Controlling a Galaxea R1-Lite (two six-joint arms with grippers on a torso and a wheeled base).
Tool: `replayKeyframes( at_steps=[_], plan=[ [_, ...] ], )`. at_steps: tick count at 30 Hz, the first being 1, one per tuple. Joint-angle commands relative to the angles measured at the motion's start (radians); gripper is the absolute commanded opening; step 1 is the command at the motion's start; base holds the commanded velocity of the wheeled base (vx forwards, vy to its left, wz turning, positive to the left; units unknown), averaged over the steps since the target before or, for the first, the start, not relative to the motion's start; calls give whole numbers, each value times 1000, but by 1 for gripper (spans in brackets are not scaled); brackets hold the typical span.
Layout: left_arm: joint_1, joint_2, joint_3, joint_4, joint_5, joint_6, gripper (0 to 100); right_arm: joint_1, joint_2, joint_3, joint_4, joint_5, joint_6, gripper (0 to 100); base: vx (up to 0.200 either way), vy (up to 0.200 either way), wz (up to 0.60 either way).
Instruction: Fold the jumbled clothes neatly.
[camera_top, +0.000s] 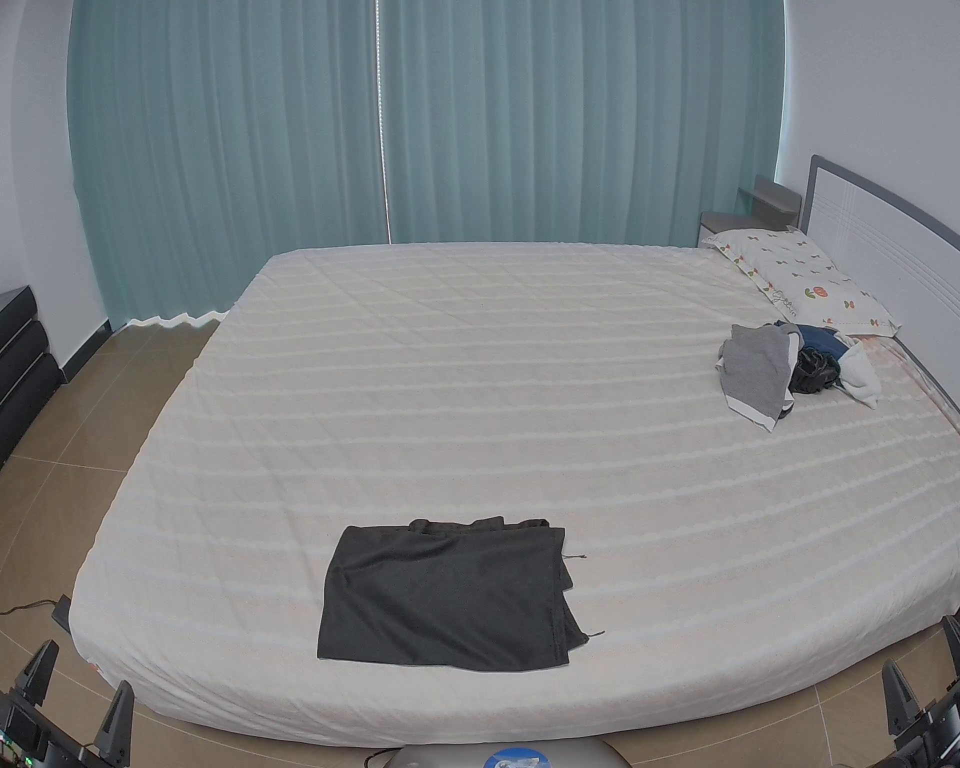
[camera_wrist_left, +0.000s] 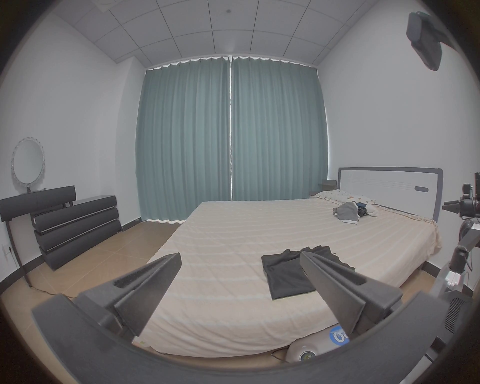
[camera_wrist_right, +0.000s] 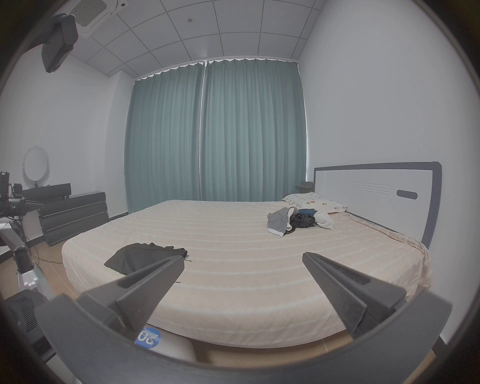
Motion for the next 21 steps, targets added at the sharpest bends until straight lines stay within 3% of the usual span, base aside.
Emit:
replayKeyframes(
  at_steps=[1, 21],
  plan=[
    [-18, -44, 14, -1, 5, -2, 100, 0, -12, 8, -1, 1, -1, 100, 0, 0, 0],
    [-18, -44, 14, 0, 20, -6, 100, 0, -12, 8, -2, 3, 10, 100, 0, 0, 0]
  ],
)
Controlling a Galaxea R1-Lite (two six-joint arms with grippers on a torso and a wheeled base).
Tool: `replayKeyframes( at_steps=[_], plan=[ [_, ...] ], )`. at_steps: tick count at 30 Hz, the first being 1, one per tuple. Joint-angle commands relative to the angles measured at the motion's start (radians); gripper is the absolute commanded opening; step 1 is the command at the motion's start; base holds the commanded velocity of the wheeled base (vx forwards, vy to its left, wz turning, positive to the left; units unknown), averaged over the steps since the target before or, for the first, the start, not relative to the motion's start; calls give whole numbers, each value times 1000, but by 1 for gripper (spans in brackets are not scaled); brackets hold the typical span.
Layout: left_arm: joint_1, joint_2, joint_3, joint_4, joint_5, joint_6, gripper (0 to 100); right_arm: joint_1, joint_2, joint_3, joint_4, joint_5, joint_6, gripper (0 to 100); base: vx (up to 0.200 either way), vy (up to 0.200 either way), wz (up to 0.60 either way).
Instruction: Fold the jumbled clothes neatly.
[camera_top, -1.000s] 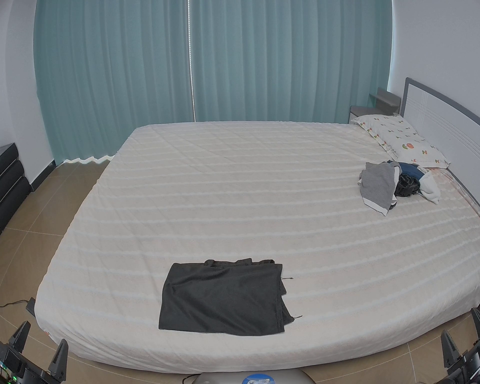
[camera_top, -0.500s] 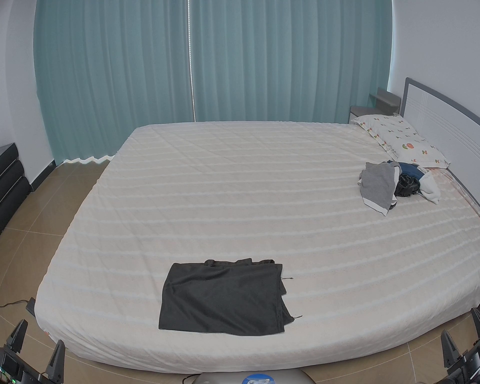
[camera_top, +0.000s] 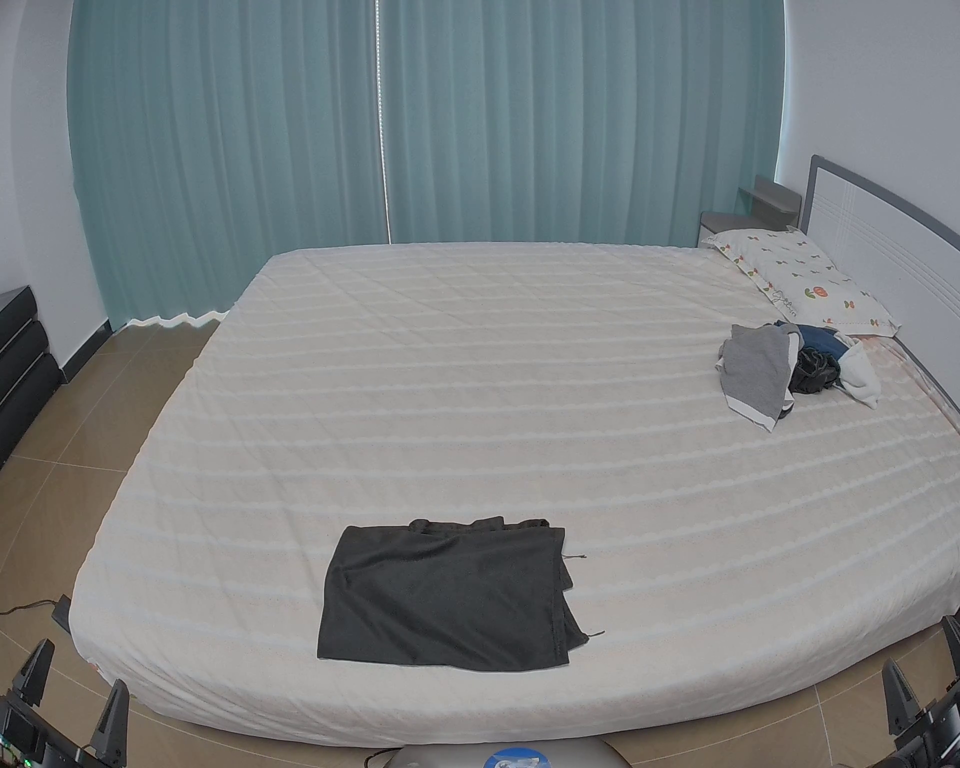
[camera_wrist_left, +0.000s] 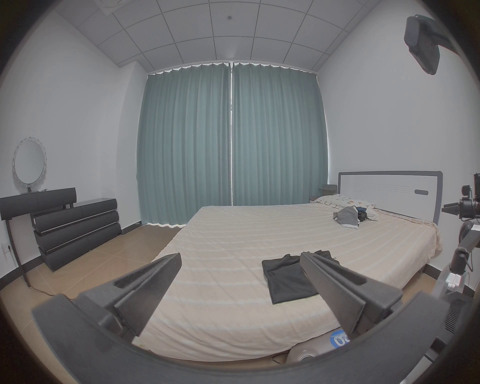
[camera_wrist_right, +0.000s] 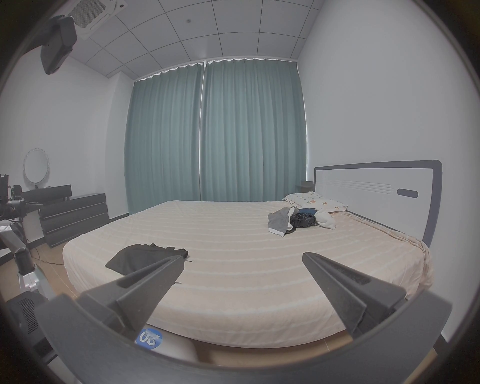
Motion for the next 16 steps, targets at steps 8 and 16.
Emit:
replayKeyframes(
  at_steps=[8, 16],
  plan=[
    [0, -10, 15, 0, -1, 0, 100, 3, -13, 8, 1, 1, 12, 100, 0, 0, 0],
    [0, -10, 15, 0, 0, 0, 100, 3, -13, 8, 1, 1, 11, 100, 0, 0, 0]
  ],
)
